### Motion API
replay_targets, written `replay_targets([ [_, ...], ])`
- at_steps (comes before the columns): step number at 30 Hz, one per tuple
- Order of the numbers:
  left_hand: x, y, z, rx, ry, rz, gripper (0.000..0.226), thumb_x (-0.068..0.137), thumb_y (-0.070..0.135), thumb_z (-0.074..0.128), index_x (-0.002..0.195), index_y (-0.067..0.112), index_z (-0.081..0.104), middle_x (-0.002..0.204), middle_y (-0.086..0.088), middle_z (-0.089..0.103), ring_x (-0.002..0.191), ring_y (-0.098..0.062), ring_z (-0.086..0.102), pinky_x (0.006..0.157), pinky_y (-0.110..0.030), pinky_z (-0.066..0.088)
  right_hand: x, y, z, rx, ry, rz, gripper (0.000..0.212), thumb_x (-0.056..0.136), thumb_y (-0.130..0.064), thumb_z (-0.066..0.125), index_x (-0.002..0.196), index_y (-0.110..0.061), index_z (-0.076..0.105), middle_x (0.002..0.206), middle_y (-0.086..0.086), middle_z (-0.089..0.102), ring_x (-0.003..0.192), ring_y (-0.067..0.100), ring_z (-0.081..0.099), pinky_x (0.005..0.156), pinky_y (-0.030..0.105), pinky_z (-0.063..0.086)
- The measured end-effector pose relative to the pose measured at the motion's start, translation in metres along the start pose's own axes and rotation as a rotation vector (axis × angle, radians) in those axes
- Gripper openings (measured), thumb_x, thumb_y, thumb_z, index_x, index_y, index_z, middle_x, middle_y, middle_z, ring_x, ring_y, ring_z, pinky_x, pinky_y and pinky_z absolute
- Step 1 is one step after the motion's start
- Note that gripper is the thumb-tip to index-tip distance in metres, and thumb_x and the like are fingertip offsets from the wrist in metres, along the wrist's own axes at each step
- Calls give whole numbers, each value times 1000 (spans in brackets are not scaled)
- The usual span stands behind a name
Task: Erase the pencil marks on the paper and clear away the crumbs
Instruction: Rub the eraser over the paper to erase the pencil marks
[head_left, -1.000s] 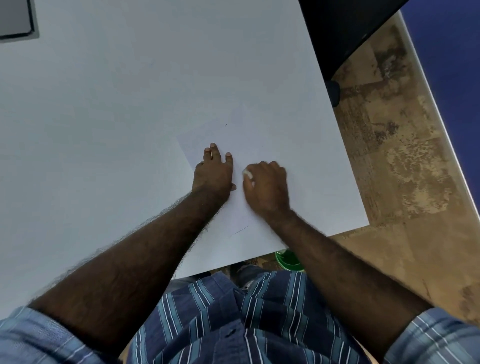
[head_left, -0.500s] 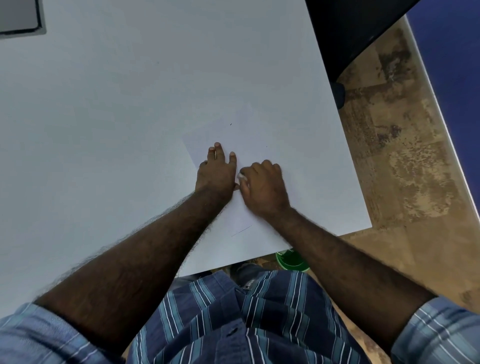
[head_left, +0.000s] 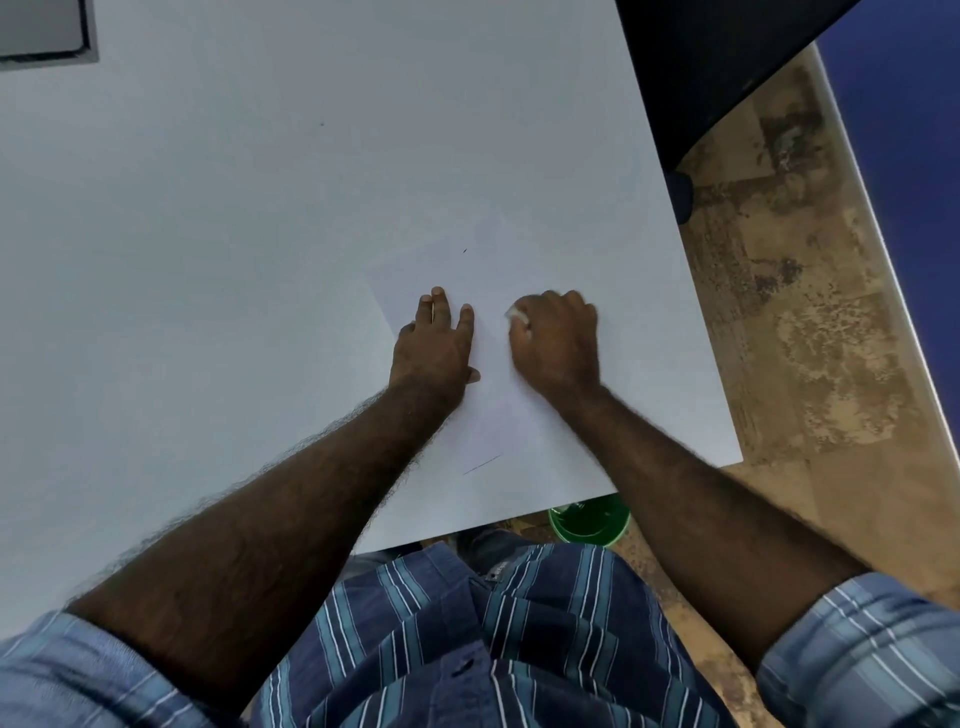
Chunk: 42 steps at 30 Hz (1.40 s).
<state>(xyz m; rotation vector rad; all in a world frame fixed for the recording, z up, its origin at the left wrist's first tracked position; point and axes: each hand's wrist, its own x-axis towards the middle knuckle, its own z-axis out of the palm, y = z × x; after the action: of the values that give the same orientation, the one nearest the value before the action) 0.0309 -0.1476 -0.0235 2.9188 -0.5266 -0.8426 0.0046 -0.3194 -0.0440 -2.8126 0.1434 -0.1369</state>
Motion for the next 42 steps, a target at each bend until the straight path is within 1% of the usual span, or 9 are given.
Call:
replay_targets([
  [3, 1, 0, 1, -15, 1, 0, 92, 100, 42, 64, 165, 13, 6, 170, -24, -7, 159, -38, -2, 123, -48, 24, 15, 5, -1, 10, 10, 134, 19, 94, -26, 55, 89, -18, 71, 87, 2, 70, 87, 34, 60, 78, 44, 44],
  [9, 1, -3, 3, -5, 13, 2, 93, 99, 48, 63, 165, 15, 8, 170, -24, -5, 159, -38, 2, 122, -48, 27, -10, -17, 7, -3, -111, -206, 28, 100, -30, 49, 102, -18, 73, 95, 2, 70, 92, 31, 61, 81, 45, 46],
  [14, 0, -4, 3, -28, 13, 6, 92, 100, 46, 63, 165, 15, 6, 171, -22, -7, 159, -37, -1, 124, -48, 24, 33, 4, -1, -63, -14, 58, 20, 91, -28, 55, 93, -20, 73, 92, 1, 71, 92, 33, 61, 79, 44, 45],
  [16, 0, -4, 3, -27, 7, 7, 92, 100, 47, 63, 166, 16, 6, 171, -21, -8, 159, -36, -2, 124, -48, 23, 37, -1, 0, -51, -14, 81, 22, 93, -28, 54, 93, -18, 72, 92, 2, 71, 91, 33, 61, 80, 44, 45],
  [22, 0, -7, 9, -26, 53, 10, 88, 100, 50, 60, 166, 19, 10, 172, -20, -5, 160, -35, 0, 127, -46, 15, -18, -29, 5, 7, -183, -216, 24, 101, -29, 54, 108, -19, 75, 99, 1, 72, 94, 29, 61, 82, 44, 44],
  [28, 2, -8, 11, -39, 14, 3, 91, 101, 50, 58, 166, 21, 2, 172, -16, -13, 159, -33, -10, 129, -49, 6, -5, 10, -7, 0, -16, 91, 17, 91, -27, 57, 93, -22, 73, 89, 1, 71, 88, 34, 60, 77, 43, 43],
  [30, 2, -9, 11, -44, 7, 5, 91, 101, 50, 59, 166, 21, 2, 172, -15, -13, 159, -33, -11, 129, -51, 6, -8, 4, -7, 24, -5, 116, 16, 92, -26, 56, 90, -19, 71, 87, 3, 69, 87, 34, 59, 76, 43, 44],
  [36, 0, -10, 11, -47, 8, 8, 91, 101, 53, 57, 166, 21, 3, 172, -16, -13, 159, -34, -9, 128, -53, 9, -48, -13, -2, 14, -153, -289, 22, 100, -26, 54, 104, -18, 74, 93, 2, 70, 88, 28, 60, 77, 43, 45],
  [42, 0, -9, 9, -60, -1, 6, 91, 101, 48, 60, 166, 22, 2, 172, -15, -14, 159, -32, -11, 129, -53, 9, -17, 22, -13, 8, 15, 67, 9, 89, -23, 63, 88, -21, 71, 83, 0, 68, 83, 34, 60, 73, 43, 45],
])
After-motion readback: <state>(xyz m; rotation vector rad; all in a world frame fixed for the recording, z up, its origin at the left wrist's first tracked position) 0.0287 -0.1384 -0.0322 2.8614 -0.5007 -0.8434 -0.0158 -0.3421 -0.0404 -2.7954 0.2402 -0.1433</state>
